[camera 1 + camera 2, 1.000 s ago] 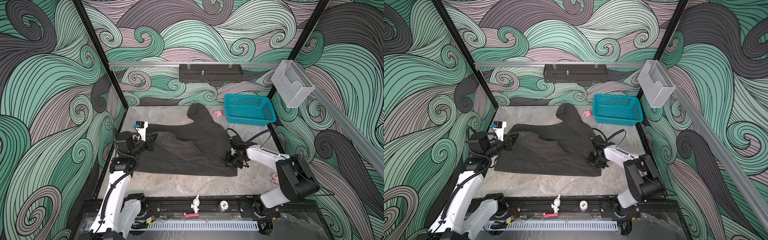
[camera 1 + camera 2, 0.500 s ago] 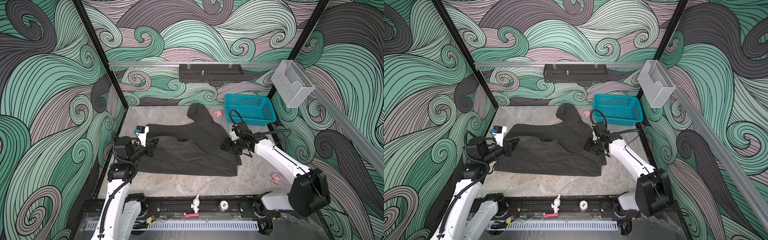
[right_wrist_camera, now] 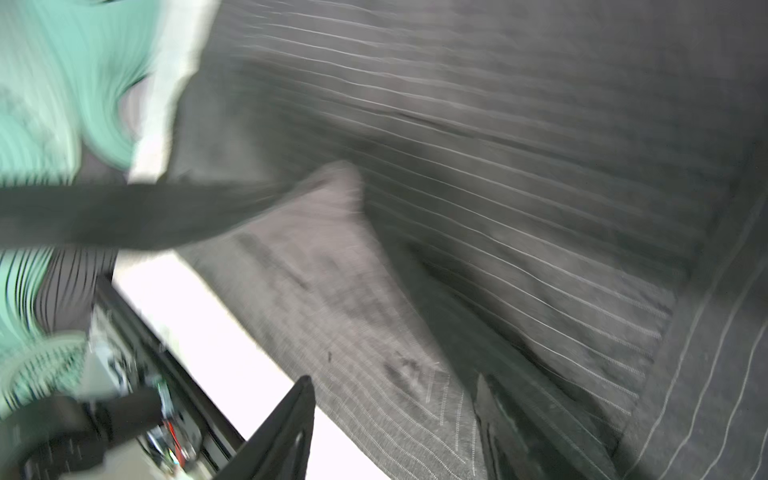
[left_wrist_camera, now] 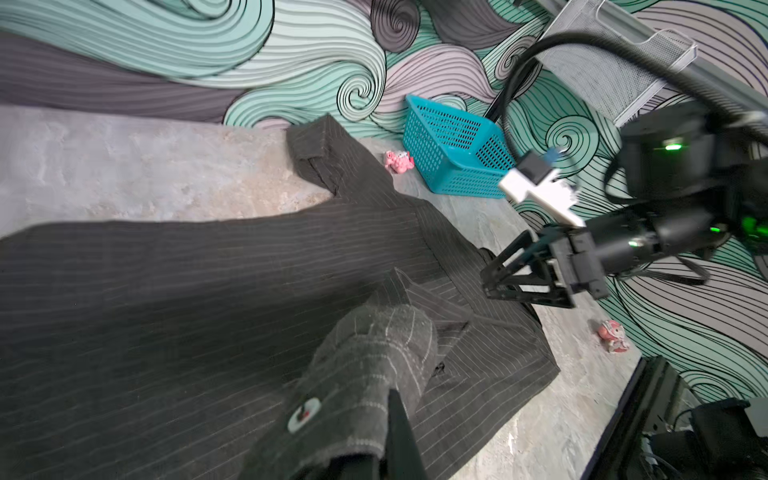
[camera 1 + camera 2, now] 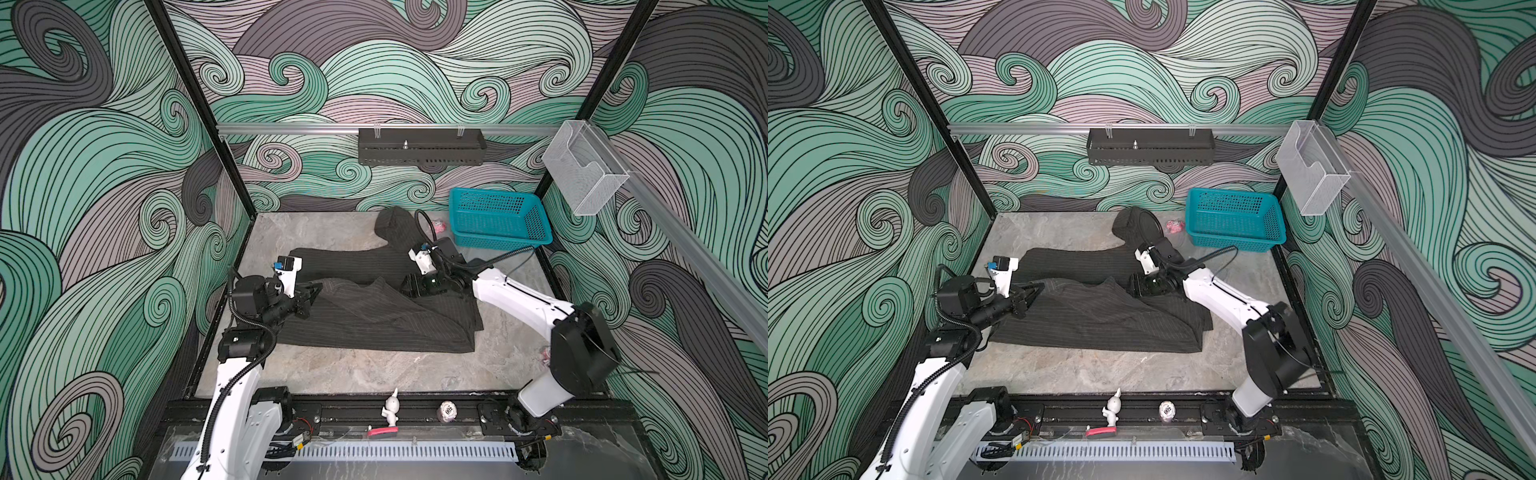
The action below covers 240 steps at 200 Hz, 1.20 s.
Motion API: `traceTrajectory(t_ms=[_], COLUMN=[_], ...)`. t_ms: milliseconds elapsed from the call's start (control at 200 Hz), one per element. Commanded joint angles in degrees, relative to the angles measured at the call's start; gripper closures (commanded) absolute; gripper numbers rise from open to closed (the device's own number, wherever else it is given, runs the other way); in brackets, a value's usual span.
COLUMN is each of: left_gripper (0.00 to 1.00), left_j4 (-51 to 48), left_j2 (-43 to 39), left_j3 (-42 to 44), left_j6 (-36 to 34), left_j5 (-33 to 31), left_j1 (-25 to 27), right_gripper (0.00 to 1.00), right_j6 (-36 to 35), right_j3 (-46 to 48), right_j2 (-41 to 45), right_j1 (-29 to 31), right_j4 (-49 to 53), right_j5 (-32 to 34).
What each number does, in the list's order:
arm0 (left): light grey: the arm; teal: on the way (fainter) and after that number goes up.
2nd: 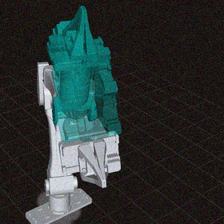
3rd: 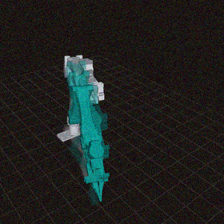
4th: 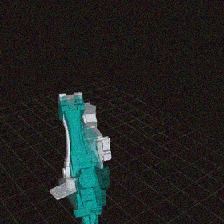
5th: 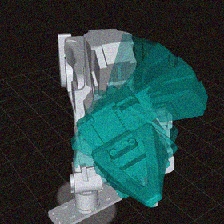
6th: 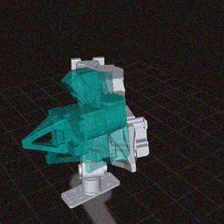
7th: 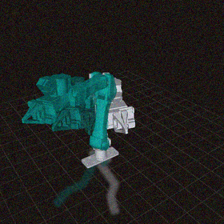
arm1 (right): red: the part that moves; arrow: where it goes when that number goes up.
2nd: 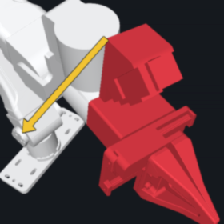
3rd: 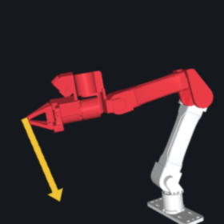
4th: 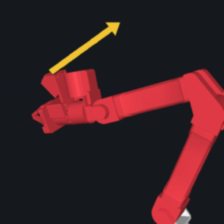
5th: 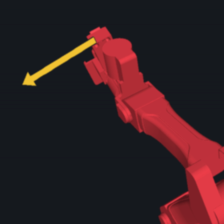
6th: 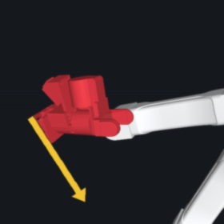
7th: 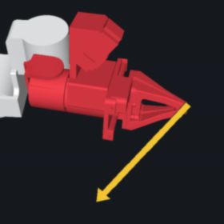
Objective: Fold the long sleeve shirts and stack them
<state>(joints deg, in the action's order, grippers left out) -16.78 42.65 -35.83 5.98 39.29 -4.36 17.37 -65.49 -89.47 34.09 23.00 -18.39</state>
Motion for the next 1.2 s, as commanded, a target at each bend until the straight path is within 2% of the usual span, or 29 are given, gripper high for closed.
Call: traceTrajectory(t_ms=[0,60,145,255,365,456,561,716,806,1091,1196], left_gripper=[1.00,1.00,1.00,1.00,1.00,1.00,1.00,1.00,1.00,1.00,1.00], left_j4=[-5.04,-10.20,-15.71,-19.56,-22.13,-23.65,-22.68,-18.98,-15.09,-5.55,0.09], left_j2=[1.77,2.47,2.79,1.98,-0.19,-2.22,-2.80,-1.81,-0.76,8.96,14.01], left_j3=[-1.83,-3.80,-5.86,-6.90,-7.07,-7.23,-6.80,-4.38,-2.44,0.15,-0.04], left_j6=[0.67,-0.16,-1.03,-1.51,-1.70,-0.69,0.52,4.94,8.04,14.06,15.04], left_j5=[-2.56,-5.30,-7.38,-8.16,-10.21,-14.77,-19.05,-26.83,-29.33,-31.11,-30.20], left_j1=[0.19,0.14,0.14,0.14,0.14,0.01,-0.03,-0.25,-0.47,-0.47,-0.47], right_gripper=[0.37,0.37,0.40,0.49,0.62,0.69,0.74,0.77,0.77,0.73,0.74], right_j6=[-8.55,-7.45,-1.67,5.52,7.41,8.34,8.25,7.84,7.86,9.06,10.32], right_j3=[0.86,0.72,0.81,-0.10,-0.44,1.34,4.54,10.15,12.65,12.38,12.74], right_j2=[1.38,0.77,-0.74,-5.12,-8.96,-9.35,-8.35,-6.94,-7.35,-13.26,-13.47], right_j1=[-1.38,-2.38,-5.29,-9.17,-9.84,-9.33,-8.86,-8.60,-8.42,-9.72,-12.39], right_j4=[-3.38,-0.08,4.29,9.73,12.49,13.42,15.12,15.93,15.89,15.49,14.92], right_j5=[4.03,5.03,6.18,4.36,1.62,0.88,0.39,0.99,1.60,5.61,6.93])
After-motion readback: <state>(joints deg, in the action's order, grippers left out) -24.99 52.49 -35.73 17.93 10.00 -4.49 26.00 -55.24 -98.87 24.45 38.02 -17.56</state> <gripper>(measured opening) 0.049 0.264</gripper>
